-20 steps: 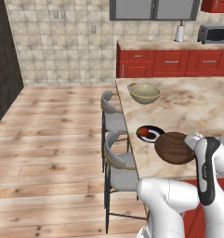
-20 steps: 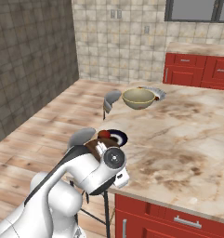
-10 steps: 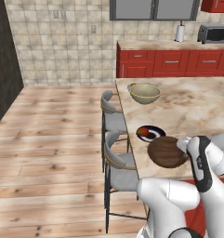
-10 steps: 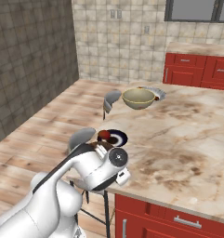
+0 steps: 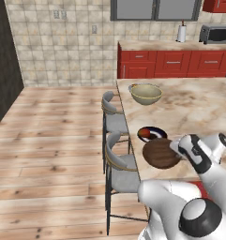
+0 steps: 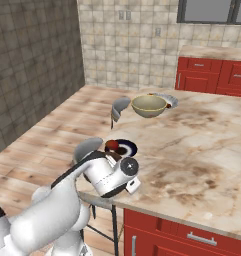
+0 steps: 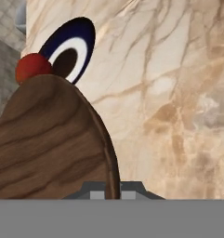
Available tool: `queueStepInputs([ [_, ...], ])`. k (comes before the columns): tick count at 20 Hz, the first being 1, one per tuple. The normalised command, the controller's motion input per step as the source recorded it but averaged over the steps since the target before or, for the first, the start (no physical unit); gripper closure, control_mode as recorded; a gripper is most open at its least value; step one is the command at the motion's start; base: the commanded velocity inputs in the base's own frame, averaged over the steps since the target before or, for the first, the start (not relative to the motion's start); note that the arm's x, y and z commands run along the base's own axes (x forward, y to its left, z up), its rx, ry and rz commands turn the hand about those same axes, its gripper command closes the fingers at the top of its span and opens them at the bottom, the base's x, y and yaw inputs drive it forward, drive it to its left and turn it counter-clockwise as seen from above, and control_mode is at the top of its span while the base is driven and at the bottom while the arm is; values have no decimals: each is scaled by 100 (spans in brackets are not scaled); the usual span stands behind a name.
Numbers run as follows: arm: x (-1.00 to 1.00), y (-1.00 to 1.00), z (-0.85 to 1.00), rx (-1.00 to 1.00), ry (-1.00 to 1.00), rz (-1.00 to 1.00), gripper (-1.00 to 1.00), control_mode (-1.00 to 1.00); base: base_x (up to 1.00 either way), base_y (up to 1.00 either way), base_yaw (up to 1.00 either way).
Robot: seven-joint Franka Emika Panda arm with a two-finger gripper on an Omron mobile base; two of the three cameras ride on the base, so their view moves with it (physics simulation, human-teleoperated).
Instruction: Take the smaller bowl and place it next to the appetizer plate on the dining counter , and place the larger bowl next to the plate with cooked food.
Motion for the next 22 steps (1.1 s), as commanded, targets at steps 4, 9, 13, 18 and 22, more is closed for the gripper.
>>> queueStepInputs([
  [4,35,-1,-31,0,13,2,100,-100,0,0,0],
  [9,33,-8,-32,0,7,0,100,-100,0,0,0],
  [13,10,-14,-11,0,0,0,100,-100,0,0,0],
  [18,5,-2,2,0,1,0,100,-100,0,0,0],
  [22,5,0,14,0,2,0,100,-100,0,0,0],
])
